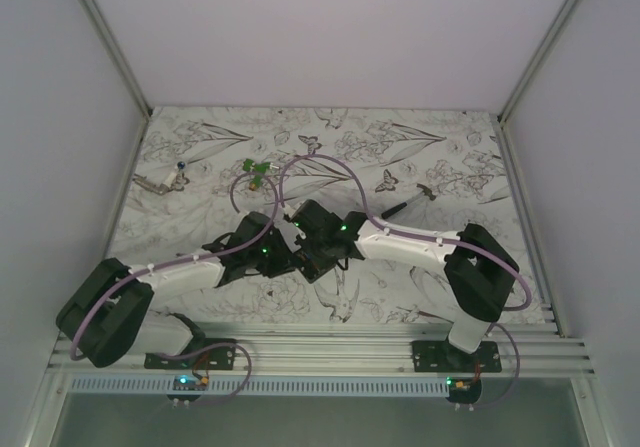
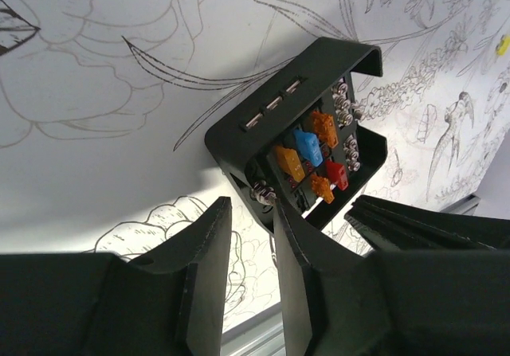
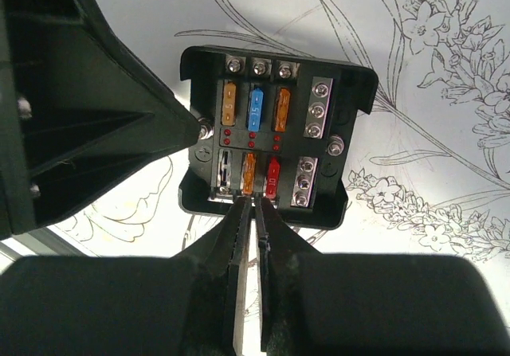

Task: Snap on the fuse box
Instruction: Install the fuse at the fuse box base.

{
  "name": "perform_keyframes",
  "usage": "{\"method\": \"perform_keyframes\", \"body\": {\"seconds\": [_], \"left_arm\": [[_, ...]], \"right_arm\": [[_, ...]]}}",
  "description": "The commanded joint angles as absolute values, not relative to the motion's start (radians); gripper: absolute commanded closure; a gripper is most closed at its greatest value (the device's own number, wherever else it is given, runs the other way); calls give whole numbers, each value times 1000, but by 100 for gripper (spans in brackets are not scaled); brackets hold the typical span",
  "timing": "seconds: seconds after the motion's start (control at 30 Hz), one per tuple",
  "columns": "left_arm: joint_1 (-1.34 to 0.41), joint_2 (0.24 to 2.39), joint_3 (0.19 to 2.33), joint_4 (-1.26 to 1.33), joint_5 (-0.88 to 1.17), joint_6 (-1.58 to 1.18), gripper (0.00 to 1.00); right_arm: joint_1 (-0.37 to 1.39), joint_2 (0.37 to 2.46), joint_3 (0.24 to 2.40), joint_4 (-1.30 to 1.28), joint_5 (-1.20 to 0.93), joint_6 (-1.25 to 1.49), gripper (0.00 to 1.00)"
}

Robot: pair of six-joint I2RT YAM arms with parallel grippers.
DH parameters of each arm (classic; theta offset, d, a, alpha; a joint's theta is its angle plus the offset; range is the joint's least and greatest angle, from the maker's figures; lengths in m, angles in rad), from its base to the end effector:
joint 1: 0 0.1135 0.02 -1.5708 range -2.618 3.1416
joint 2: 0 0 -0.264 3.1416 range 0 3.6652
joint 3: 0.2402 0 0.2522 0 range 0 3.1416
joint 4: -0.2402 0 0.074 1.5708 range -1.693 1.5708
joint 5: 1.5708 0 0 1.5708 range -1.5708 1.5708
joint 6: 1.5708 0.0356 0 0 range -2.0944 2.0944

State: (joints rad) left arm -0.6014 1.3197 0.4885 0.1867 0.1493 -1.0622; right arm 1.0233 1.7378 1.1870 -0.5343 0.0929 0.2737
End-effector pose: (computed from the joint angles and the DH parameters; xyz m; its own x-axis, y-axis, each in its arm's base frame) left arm 0.2041 -0.1465 0.1631 -0.8156 -0.4879 -0.3112 -0.1125 0.6612 -0.7417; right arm 0.1877 0.3015 0.2000 -0.6669 -0.5769 -0.4716 -0.6724 0.7387 0.0472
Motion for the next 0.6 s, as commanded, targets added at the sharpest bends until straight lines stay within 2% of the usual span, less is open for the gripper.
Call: {"method": "perform_keyframes", "body": {"seconds": [0.0, 0.57], "left_arm": [[-619, 1344, 500, 183, 163, -1068, 70], [-636, 1364, 504, 185, 145, -1074, 75]], "right_arm": [[1029, 1733, 1194, -509, 67, 286, 89], [1022, 1808, 1191, -491, 60, 311, 100]]}}
